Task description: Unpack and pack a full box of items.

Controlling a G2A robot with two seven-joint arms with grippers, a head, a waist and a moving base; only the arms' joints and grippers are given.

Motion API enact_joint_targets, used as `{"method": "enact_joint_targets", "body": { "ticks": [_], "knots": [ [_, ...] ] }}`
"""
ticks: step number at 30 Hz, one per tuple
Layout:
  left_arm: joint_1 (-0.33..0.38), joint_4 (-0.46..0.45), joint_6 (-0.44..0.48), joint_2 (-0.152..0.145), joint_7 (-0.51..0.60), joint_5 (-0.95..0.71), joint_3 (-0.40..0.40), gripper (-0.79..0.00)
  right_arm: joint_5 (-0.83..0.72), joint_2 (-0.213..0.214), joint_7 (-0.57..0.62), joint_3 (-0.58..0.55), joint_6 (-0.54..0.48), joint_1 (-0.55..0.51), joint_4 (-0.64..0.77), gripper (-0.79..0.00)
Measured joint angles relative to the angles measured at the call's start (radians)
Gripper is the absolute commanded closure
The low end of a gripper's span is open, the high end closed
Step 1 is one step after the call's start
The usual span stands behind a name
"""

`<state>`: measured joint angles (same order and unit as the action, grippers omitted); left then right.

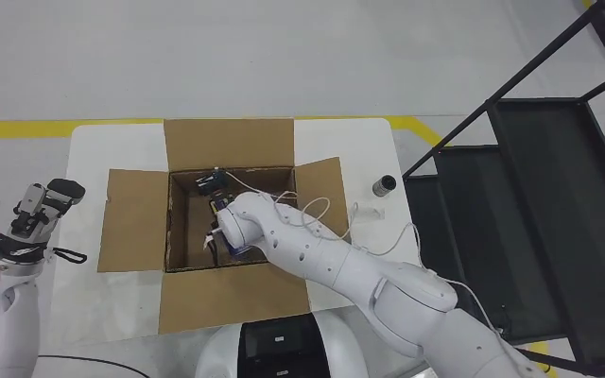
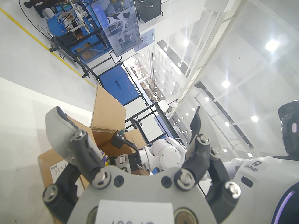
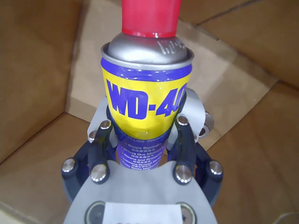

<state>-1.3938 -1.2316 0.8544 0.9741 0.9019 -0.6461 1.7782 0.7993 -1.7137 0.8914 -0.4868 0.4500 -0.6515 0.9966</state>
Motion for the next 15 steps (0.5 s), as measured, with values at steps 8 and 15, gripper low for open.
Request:
{"method": "enact_joint_targets", "body": {
  "ticks": [8,15],
  "knots": [
    [0.000,0.000,0.000,0.000,0.000,0.000,0.000,-0.785,0.203,0.109,0.048,-0.142,-0.038,-0.135,0.349,0.000],
    [0.000,0.000,0.000,0.000,0.000,0.000,0.000,-0.785,0.295,0.184,0.112,-0.289,-0.179,-0.295,0.606,0.000]
  ]
}}
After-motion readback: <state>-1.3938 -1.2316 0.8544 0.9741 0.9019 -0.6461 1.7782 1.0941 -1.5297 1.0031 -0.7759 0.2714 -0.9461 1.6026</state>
